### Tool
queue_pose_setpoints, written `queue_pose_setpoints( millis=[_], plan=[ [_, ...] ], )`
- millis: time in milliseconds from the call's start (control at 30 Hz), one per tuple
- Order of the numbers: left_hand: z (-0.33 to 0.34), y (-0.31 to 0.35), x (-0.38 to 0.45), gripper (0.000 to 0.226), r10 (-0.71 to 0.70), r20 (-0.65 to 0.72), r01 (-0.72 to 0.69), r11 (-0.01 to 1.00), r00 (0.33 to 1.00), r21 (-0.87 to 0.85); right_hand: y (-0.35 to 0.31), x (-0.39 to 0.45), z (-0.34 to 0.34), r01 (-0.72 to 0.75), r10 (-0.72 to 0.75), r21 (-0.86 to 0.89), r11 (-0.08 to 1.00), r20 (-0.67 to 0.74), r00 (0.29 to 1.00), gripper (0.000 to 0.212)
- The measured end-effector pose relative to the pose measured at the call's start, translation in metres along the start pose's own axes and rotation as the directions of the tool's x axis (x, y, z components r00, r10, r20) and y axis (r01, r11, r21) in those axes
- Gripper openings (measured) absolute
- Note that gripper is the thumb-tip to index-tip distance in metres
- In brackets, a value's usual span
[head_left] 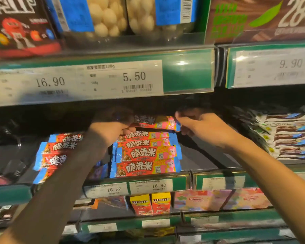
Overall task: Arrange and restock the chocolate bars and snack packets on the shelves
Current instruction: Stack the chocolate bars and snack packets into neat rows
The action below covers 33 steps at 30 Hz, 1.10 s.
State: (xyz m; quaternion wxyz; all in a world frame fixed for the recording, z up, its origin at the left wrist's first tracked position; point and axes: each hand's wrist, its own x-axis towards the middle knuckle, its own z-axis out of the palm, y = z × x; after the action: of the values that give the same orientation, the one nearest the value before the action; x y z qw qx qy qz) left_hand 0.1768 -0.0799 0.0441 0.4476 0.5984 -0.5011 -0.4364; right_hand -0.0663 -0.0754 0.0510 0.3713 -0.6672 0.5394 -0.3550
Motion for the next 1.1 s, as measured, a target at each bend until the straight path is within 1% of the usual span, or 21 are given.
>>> queue_pose_setpoints(
  millis=[33, 67, 133, 167, 233, 267, 367, 433, 533, 633, 667, 733, 767, 833, 900, 967, 1000, 1067, 1100],
  plan=[
    [-0.014, -0.003, 0.002, 0.021, 0.015, -0.025, -0.015, 1.0, 1.0, 0.017, 0.001, 0.004, 0.003, 0.002, -0.002, -0.015, 1.0, -0.03, 1.0, 0.027],
    [-0.03, -0.007, 0.004, 0.02, 0.033, -0.052, -0.03, 0.999, 0.998, 0.044, 0.004, 0.011, 0.005, 0.005, -0.009, -0.057, 0.998, -0.075, 0.997, 0.027],
    [-0.064, -0.015, 0.008, 0.027, 0.037, -0.146, -0.032, 0.999, 0.989, 0.039, 0.013, 0.023, 0.005, -0.017, -0.025, -0.245, 0.969, -0.164, 0.986, 0.025],
    [-0.081, -0.019, 0.009, 0.028, 0.03, -0.208, -0.024, 0.999, 0.978, 0.033, 0.019, 0.028, 0.005, -0.034, -0.035, -0.358, 0.933, -0.184, 0.982, 0.023],
    [-0.105, -0.026, 0.002, 0.022, 0.07, -0.299, -0.036, 0.992, 0.952, 0.117, 0.033, 0.039, 0.004, -0.062, -0.052, -0.537, 0.841, -0.196, 0.979, 0.02],
    [-0.112, -0.029, -0.002, 0.026, 0.098, -0.331, -0.043, 0.984, 0.939, 0.171, 0.04, 0.043, 0.006, -0.083, -0.048, -0.595, 0.799, -0.202, 0.978, 0.021],
    [-0.121, -0.037, -0.012, 0.043, 0.17, -0.397, -0.066, 0.962, 0.902, 0.263, 0.05, 0.05, 0.015, -0.197, 0.05, -0.66, 0.725, -0.235, 0.971, 0.035],
    [-0.126, -0.041, -0.012, 0.039, 0.21, -0.405, -0.047, 0.926, 0.89, 0.375, 0.052, 0.051, 0.02, -0.222, 0.062, -0.691, 0.688, -0.248, 0.967, 0.039],
    [-0.129, -0.043, -0.013, 0.024, 0.244, -0.384, 0.001, 0.843, 0.89, 0.537, 0.048, 0.049, 0.023, -0.209, 0.026, -0.715, 0.667, -0.258, 0.966, 0.039],
    [-0.132, -0.046, -0.011, 0.013, 0.302, -0.383, 0.043, 0.734, 0.873, 0.677, 0.042, 0.047, 0.024, -0.14, -0.074, -0.696, 0.704, -0.268, 0.96, 0.033],
    [-0.132, -0.048, -0.011, 0.013, 0.292, -0.387, 0.089, 0.688, 0.875, 0.72, 0.041, 0.047, 0.025, -0.121, -0.102, -0.684, 0.719, -0.276, 0.956, 0.03],
    [-0.131, -0.052, -0.008, 0.027, 0.279, -0.407, 0.175, 0.597, 0.87, 0.783, 0.04, 0.047, 0.026, -0.128, -0.103, -0.662, 0.739, -0.299, 0.949, 0.026],
    [-0.13, -0.054, -0.007, 0.032, 0.29, -0.411, 0.192, 0.565, 0.864, 0.803, 0.039, 0.047, 0.027, -0.153, -0.08, -0.655, 0.739, -0.312, 0.947, 0.027],
    [-0.128, -0.055, -0.008, 0.036, 0.301, -0.409, 0.209, 0.524, 0.862, 0.826, 0.038, 0.048, 0.026, -0.195, -0.017, -0.635, 0.748, -0.312, 0.95, 0.029],
    [-0.13, -0.055, -0.007, 0.034, 0.305, -0.384, 0.192, 0.508, 0.871, 0.839, 0.034, 0.05, 0.024, -0.264, 0.1, -0.578, 0.772, -0.299, 0.949, 0.024],
    [-0.134, -0.057, -0.003, 0.033, 0.311, -0.356, 0.173, 0.489, 0.881, 0.855, 0.027, 0.048, 0.021, -0.328, 0.235, -0.568, 0.755, -0.233, 0.944, 0.015],
    [-0.135, -0.058, -0.002, 0.033, 0.318, -0.35, 0.168, 0.481, 0.881, 0.861, 0.024, 0.047, 0.019, -0.355, 0.289, -0.56, 0.749, -0.207, 0.935, 0.018],
    [-0.135, -0.059, -0.002, 0.032, 0.382, -0.344, 0.128, 0.488, 0.858, 0.863, 0.019, 0.043, 0.016, -0.383, 0.335, -0.515, 0.767, -0.187, 0.923, 0.025],
    [-0.133, -0.059, -0.001, 0.03, 0.442, -0.338, 0.083, 0.501, 0.831, 0.861, 0.017, 0.041, 0.015, -0.378, 0.327, -0.477, 0.794, -0.19, 0.926, 0.022]
  ],
)
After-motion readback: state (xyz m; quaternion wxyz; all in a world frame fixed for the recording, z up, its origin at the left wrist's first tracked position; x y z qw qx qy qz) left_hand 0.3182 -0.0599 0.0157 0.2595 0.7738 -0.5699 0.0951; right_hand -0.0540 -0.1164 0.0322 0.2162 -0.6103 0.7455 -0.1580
